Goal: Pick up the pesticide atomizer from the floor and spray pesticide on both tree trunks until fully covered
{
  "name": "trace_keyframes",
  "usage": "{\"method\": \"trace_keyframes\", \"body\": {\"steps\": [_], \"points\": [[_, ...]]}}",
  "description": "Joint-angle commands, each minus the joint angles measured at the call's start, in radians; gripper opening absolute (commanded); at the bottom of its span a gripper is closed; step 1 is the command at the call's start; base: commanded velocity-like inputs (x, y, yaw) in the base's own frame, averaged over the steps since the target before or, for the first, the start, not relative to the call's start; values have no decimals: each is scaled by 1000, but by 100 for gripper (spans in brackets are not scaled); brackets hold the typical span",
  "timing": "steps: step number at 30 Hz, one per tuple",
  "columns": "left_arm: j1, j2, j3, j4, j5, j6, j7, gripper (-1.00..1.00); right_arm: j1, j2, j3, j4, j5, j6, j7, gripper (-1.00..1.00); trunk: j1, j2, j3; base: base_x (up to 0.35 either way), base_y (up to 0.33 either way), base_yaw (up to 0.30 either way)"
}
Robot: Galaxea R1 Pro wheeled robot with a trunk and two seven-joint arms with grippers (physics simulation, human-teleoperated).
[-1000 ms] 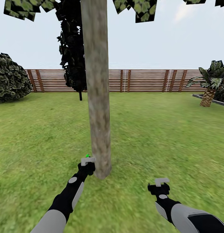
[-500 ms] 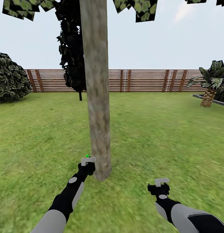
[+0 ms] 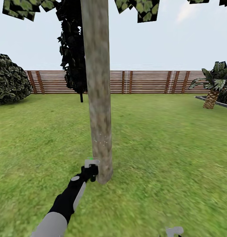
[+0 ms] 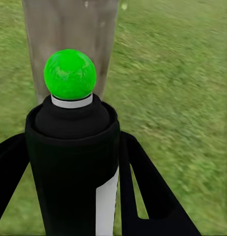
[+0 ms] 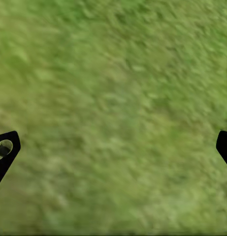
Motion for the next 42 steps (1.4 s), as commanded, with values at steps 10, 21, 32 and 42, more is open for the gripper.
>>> {"method": "trace_keyframes", "body": {"steps": [10,21,32,42], "points": [[-3,2,2,-416,4,564,-4,-100,15,0,7,4,4,-5,-6,100,0,-1,-1,0,0,0],[-73,0,0,-654,3,820,-6,-100,16,0,7,4,4,-5,-6,100,0,-1,-1,0,0,0],[-417,0,1,-493,3,831,-6,-100,21,0,7,4,4,-4,-6,100,0,-1,-1,0,0,0],[-451,5,12,-563,5,831,-7,-100,21,0,7,4,4,-5,-6,100,0,-1,-1,-104,14,0]]}}
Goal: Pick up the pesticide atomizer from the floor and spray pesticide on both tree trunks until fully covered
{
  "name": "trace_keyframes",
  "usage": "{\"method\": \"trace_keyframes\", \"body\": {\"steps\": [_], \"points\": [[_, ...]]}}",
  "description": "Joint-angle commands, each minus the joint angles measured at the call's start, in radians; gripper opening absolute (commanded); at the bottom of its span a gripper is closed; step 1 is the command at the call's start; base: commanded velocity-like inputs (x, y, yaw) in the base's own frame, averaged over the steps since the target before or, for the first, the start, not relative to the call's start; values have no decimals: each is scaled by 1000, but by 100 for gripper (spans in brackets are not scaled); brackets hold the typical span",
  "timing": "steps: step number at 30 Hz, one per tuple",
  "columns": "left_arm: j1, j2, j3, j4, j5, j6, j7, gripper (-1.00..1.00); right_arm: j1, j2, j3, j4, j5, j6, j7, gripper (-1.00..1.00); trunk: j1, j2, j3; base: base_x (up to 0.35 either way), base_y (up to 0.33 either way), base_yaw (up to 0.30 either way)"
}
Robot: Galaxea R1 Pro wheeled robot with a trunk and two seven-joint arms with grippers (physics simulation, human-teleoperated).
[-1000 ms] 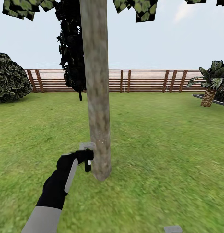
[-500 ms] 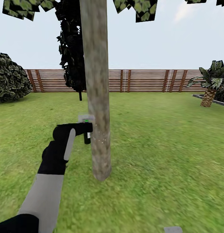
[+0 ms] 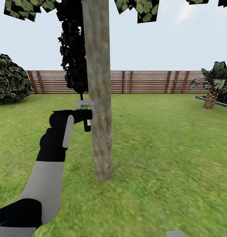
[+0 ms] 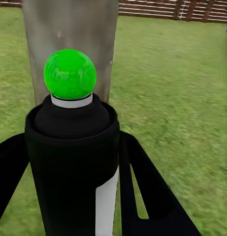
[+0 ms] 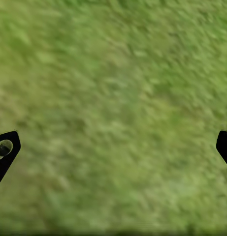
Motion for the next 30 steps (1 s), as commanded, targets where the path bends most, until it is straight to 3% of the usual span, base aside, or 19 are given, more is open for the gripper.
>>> {"method": "trace_keyframes", "body": {"steps": [1,4,8,11,13,15,17,20,23,24,30], "points": [[-1,0,1,-2,3,4,-1,-100,-2,0,7,4,5,-4,-6,100,0,-1,-1,-79,3,0],[-11,-5,-2,-10,1,2,0,-100,-2,0,7,4,5,-4,-6,100,0,-1,-1,-30,1,0],[-94,-7,-2,50,1,2,0,-100,-2,0,7,4,5,-4,-6,100,0,-1,-1,-6,0,0],[-240,-8,3,179,1,1,1,-100,-2,0,7,4,5,-4,-6,100,0,-1,-1,-1,0,0],[-291,-8,15,233,0,1,1,-100,-2,1,7,4,5,-4,-6,100,0,-1,-1,0,0,0],[-385,-6,30,319,0,0,2,-100,-1,2,8,4,7,-3,-6,100,0,-1,-1,0,0,0],[-435,-4,35,362,-1,0,2,-100,0,3,8,4,8,-3,-6,100,0,-1,-1,0,0,0],[-556,6,48,433,-2,0,2,-100,1,3,8,4,8,-2,-6,100,0,-1,-1,0,0,0],[-624,15,51,472,-2,1,2,-100,1,3,8,4,8,-2,-6,100,0,-1,-1,0,0,0],[-692,19,52,521,-2,1,2,-100,1,3,8,4,9,-2,-6,100,0,-1,-1,0,0,0],[-817,20,54,581,-1,1,2,-100,1,3,8,4,9,-2,-6,100,0,-1,-1,0,0,0]]}}
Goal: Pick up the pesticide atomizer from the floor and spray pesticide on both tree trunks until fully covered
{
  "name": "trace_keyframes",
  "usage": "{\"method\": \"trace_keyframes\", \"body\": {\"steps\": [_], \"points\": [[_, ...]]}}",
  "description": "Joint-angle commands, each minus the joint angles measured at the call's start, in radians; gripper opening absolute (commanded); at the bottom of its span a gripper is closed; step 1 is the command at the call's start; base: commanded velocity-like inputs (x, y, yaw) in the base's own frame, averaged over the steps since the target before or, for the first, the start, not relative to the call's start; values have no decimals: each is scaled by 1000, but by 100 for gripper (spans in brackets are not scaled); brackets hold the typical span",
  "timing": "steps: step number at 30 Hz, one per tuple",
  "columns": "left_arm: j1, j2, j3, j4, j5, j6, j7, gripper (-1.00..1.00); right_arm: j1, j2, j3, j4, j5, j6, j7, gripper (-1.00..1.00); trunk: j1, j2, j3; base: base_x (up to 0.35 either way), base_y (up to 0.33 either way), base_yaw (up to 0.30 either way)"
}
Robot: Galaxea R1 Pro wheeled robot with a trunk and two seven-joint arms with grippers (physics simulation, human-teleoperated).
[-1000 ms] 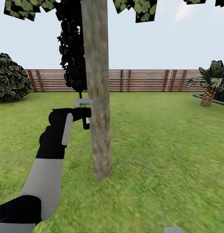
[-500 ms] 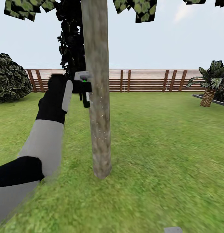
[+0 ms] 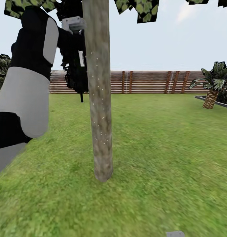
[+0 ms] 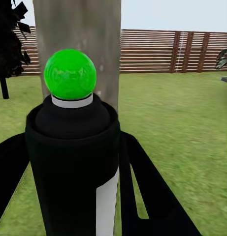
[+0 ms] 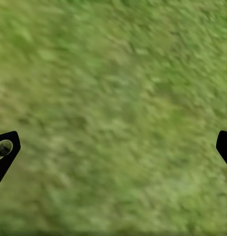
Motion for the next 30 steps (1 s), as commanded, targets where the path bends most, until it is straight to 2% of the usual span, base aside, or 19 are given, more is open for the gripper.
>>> {"method": "trace_keyframes", "body": {"steps": [1,3,5,11,13,14,16,20,27,30], "points": [[-9,-1,4,1,2,4,-1,-100,-2,0,6,4,5,-4,-6,100,0,0,-1,0,0,0],[-28,-1,4,6,2,4,-1,-100,-2,0,7,4,5,-4,-6,100,0,0,-1,0,0,0],[-38,-1,12,57,2,3,-1,-100,-2,0,7,4,5,-4,-6,100,0,0,-1,0,0,0],[-41,-5,31,275,3,-17,5,-100,-2,0,7,4,6,-4,-6,100,0,0,-1,0,0,0],[-42,-6,32,394,4,-91,6,-100,-2,0,7,4,6,-4,-6,100,0,0,-1,0,0,0],[-42,-7,33,552,5,-223,6,-100,-2,0,7,4,6,-4,-6,100,0,0,-1,0,0,0],[-42,-7,33,647,5,-299,6,-100,-2,0,7,4,6,-4,-6,100,0,0,-1,0,0,0],[-42,-7,34,727,5,-356,4,-100,-2,0,7,4,6,-4,-6,100,0,0,-1,0,0,0],[-42,-7,34,759,5,-391,4,-100,-2,0,7,4,7,-4,-6,100,0,0,-1,-9,0,0],[-41,-7,34,760,5,-394,4,-100,-2,0,7,4,6,-4,-6,100,0,0,-1,-216,0,0]]}}
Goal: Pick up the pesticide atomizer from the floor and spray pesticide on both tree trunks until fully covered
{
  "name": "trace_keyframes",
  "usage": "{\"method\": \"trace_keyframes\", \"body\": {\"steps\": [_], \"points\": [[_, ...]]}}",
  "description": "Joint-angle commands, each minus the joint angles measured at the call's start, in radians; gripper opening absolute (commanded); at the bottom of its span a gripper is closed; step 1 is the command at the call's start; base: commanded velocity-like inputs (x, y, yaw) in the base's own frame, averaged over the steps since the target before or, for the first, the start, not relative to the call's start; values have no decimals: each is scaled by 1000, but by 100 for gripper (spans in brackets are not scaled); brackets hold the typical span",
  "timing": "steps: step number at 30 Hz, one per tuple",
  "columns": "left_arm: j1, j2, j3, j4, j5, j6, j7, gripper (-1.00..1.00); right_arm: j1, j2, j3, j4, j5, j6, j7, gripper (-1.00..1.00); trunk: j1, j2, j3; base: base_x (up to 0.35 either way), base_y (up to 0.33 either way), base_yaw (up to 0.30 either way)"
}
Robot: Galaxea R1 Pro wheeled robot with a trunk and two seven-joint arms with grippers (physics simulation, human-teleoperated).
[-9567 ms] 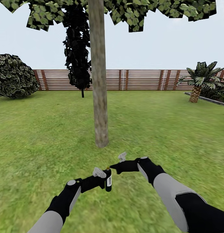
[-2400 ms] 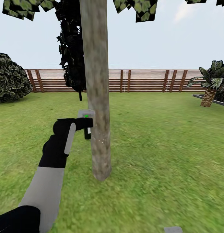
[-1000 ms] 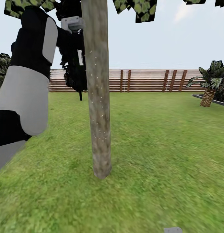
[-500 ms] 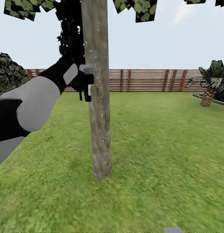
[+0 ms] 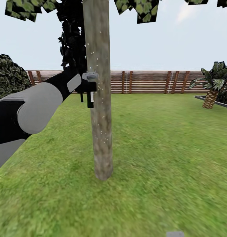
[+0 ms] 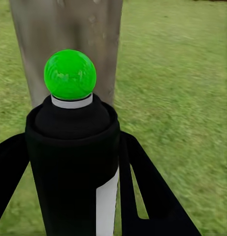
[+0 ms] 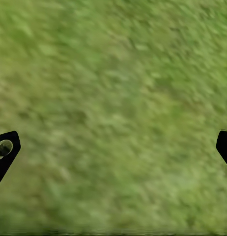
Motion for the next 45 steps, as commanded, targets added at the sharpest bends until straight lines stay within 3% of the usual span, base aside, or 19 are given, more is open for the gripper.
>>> {"method": "trace_keyframes", "body": {"steps": [1,4,7,8,9,13,14,18,19,22,25,33,45], "points": [[0,0,6,-1,3,5,1,-100,-2,0,7,4,5,-4,-7,100,-1,-1,-1,-298,0,0],[1,0,6,-1,2,3,0,-100,-2,0,6,4,5,-4,-7,100,-1,-1,-1,-288,0,0],[23,0,6,-1,2,-45,1,-100,-2,0,7,4,6,-4,-7,100,-1,-1,-1,-47,0,0],[63,0,6,-1,2,-109,1,-100,-2,0,7,4,5,-4,-7,100,-1,-1,-1,-16,0,0],[137,0,6,-1,2,-201,1,-100,-2,0,7,4,5,-4,-7,100,-1,-1,-1,-7,0,0],[245,3,6,-1,2,-303,1,-100,-2,0,6,4,6,-4,-7,100,-1,-1,-1,-3,0,0],[315,10,6,-1,1,-354,1,-100,-2,0,6,4,6,-4,-7,100,-1,-1,-1,0,0,0],[434,14,5,0,0,-456,1,-100,-2,4,8,4,6,-3,-7,100,-1,-1,-1,0,0,0],[498,15,5,0,0,-502,1,-100,-2,4,8,4,6,-1,-7,100,-1,-1,-1,0,0,0],[603,16,6,0,0,-564,1,-100,-1,5,8,4,7,1,-7,100,-1,-1,-1,0,0,0],[749,26,6,-1,0,-657,2,-100,36,5,8,4,7,1,-6,100,-1,-1,-1,0,0,0],[848,33,5,0,1,-734,1,-100,99,3,5,4,4,2,-6,100,-1,-1,-1,0,4,0],[886,34,4,0,0,-735,1,-100,120,2,5,4,5,2,-8,100,-1,-1,-1,60,293,-11]]}}
